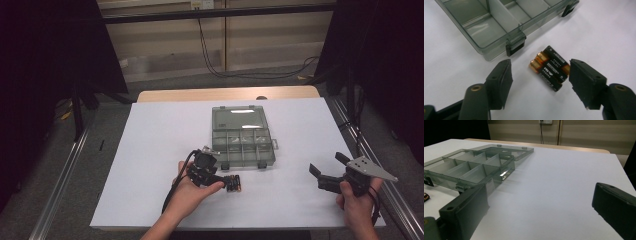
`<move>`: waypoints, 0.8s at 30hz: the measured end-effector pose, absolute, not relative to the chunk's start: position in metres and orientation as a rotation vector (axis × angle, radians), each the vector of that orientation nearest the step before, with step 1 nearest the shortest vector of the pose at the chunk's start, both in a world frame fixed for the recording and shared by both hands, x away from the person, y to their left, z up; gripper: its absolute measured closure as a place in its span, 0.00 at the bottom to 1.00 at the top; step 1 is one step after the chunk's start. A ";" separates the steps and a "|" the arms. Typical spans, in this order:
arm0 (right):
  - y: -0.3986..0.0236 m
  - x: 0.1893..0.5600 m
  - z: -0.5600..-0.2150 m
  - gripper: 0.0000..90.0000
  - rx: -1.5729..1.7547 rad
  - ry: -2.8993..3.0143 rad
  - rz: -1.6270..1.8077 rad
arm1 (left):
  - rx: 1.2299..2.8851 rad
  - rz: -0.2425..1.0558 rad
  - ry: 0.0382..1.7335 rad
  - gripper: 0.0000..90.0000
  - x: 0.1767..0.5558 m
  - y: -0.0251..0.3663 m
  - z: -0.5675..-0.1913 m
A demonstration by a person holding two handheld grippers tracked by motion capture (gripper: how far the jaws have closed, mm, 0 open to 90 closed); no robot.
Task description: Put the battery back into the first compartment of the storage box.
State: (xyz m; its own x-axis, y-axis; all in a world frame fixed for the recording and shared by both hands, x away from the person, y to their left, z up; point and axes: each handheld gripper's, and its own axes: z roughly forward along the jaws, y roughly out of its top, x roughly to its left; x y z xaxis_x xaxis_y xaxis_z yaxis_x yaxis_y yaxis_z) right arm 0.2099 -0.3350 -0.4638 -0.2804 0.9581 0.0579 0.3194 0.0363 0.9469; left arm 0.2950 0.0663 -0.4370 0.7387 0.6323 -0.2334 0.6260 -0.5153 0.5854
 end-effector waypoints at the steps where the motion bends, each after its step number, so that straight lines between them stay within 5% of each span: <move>1: -0.335 0.210 -0.464 0.00 1.313 1.670 1.260 | 2.279 0.015 0.943 0.42 0.294 0.064 -0.439; 24: -0.334 0.211 -0.467 0.00 1.326 1.673 1.250 | 2.296 -0.045 0.965 0.58 0.295 0.053 -0.455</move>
State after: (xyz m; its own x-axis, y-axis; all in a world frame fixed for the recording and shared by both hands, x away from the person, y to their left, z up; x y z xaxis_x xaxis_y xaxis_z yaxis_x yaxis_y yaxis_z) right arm 0.2111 -0.3338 -0.4671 -0.2721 0.9601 0.0642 0.3339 0.0316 0.9421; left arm 0.2953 0.0530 -0.4550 0.7297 0.6304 -0.2648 0.6525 -0.5261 0.5454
